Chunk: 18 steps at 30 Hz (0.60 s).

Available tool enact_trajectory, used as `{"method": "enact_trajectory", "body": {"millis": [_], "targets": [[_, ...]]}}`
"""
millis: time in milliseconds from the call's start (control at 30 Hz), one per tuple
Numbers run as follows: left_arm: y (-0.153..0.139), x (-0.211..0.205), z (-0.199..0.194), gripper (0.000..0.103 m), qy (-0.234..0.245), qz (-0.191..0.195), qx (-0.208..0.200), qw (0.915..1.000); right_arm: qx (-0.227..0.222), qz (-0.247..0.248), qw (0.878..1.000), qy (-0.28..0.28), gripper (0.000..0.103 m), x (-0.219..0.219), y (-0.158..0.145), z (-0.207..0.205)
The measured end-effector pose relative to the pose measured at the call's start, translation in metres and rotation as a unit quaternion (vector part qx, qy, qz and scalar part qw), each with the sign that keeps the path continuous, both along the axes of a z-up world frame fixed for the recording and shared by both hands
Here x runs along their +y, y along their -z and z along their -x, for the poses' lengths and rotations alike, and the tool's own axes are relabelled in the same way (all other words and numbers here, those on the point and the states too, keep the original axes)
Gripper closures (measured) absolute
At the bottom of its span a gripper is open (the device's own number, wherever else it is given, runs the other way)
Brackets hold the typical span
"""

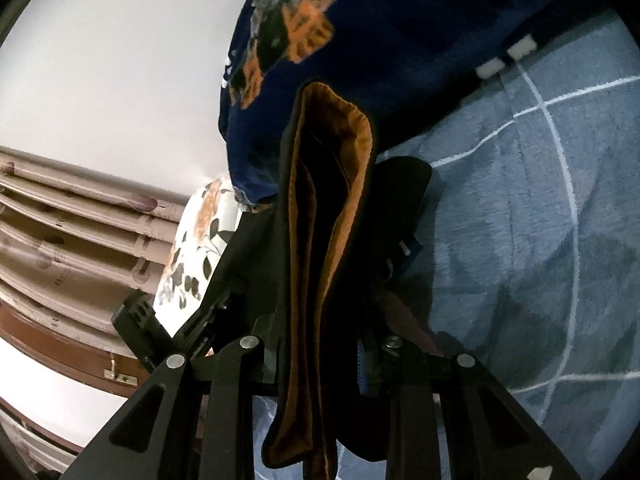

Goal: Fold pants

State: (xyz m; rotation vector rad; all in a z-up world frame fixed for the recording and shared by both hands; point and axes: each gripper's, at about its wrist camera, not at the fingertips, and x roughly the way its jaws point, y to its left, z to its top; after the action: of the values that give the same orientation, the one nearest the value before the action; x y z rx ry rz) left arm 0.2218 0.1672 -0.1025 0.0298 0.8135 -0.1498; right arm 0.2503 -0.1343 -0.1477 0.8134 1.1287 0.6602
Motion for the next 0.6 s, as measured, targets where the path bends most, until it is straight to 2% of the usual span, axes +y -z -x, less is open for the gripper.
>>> {"method": "enact_trajectory", "body": {"millis": [133, 333, 500, 600], "targets": [[0.009, 0.002, 0.0, 0.089, 0.001, -0.006, 0.0, 1.0, 0.003, 0.018, 1.0, 0.0, 0.079, -0.003, 0.006, -0.001], [0.023, 0.008, -0.001, 0.083, -0.001, 0.007, 0.003, 1.0, -0.005, 0.047, 0.999, 0.003, 0.079, -0.006, 0.015, -0.002], [0.026, 0.009, 0.001, 0.079, -0.003, 0.007, -0.006, 1.0, -0.043, 0.115, 0.992, -0.002, 0.078, 0.007, 0.008, 0.002], [0.028, 0.012, 0.001, 0.077, -0.01, 0.019, -0.007, 0.9998, -0.064, 0.154, 0.986, -0.001, 0.076, 0.015, 0.004, 0.004]]}}
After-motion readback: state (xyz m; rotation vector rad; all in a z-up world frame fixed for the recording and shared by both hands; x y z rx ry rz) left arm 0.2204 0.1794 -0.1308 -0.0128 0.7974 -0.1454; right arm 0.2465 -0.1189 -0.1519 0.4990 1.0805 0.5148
